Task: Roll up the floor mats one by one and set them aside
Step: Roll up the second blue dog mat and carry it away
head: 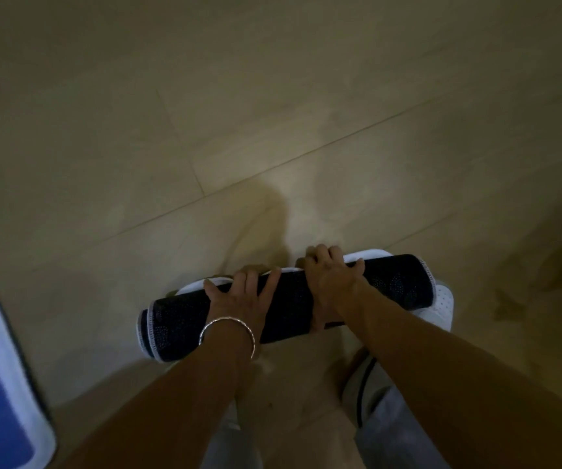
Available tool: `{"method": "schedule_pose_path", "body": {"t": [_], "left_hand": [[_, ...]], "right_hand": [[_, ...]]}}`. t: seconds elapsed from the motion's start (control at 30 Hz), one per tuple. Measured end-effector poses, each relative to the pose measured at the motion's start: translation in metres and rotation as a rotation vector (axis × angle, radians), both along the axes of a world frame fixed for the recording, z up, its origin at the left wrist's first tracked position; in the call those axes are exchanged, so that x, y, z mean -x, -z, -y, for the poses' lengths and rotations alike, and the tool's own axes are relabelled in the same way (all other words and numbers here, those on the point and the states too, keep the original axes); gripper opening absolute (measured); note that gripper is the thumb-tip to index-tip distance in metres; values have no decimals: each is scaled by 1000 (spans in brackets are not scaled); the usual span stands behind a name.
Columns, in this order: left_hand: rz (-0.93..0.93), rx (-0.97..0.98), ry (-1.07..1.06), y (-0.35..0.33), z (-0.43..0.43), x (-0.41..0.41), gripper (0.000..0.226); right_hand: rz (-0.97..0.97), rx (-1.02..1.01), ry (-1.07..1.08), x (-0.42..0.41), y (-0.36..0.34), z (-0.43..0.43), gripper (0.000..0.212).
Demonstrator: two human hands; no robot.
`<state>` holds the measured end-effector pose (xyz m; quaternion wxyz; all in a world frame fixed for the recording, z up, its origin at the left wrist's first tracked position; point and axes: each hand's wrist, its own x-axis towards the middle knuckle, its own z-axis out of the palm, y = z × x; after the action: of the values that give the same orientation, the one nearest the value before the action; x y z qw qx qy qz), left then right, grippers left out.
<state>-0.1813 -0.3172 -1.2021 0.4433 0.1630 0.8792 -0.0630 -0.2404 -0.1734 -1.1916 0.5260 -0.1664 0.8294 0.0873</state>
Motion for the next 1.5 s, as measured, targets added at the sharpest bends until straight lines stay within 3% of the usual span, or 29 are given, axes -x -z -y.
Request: {"method": "schedule_pose_path", "body": {"t": [0.1,0.23,0.37,0.5,0.57,0.67,0.8,1.1,1.2,1.33,1.5], "left_hand": [[100,-47,-53,6,4,4,122],[169,-55,-87,6,4,12,119],[138,11,-61,-25,2,29,117],[-3,-3,35,-87,14,61,106],[-54,-11,37,-135,24,87,103],[-92,5,26,-233,36,127,105],[-202,9,62,-397,44,192,102],[-876,-29,118,-841,-9,375,66],[-1014,-42,205,-963,-45,398,73],[-1151,-57,137,-1062,-109,395,95],[-1127,-143,7,-1104,-164,384,71]], "right_hand": [[12,18,-36,-1,2,-1,101],[12,54,-37,1,8,-4,92],[18,92,-54,10,-12,-5,87],[43,202,34,39,-63,-8,106],[-28,253,31,61,-107,-2,96],[-97,298,18,101,-199,11,80],[-209,364,-26,168,-362,17,77],[-777,468,-96,358,-828,-48,75],[-975,475,-96,371,-955,-88,73],[-1160,452,-163,368,-1058,-145,69],[-1279,370,-294,354,-1097,-172,62]]}}
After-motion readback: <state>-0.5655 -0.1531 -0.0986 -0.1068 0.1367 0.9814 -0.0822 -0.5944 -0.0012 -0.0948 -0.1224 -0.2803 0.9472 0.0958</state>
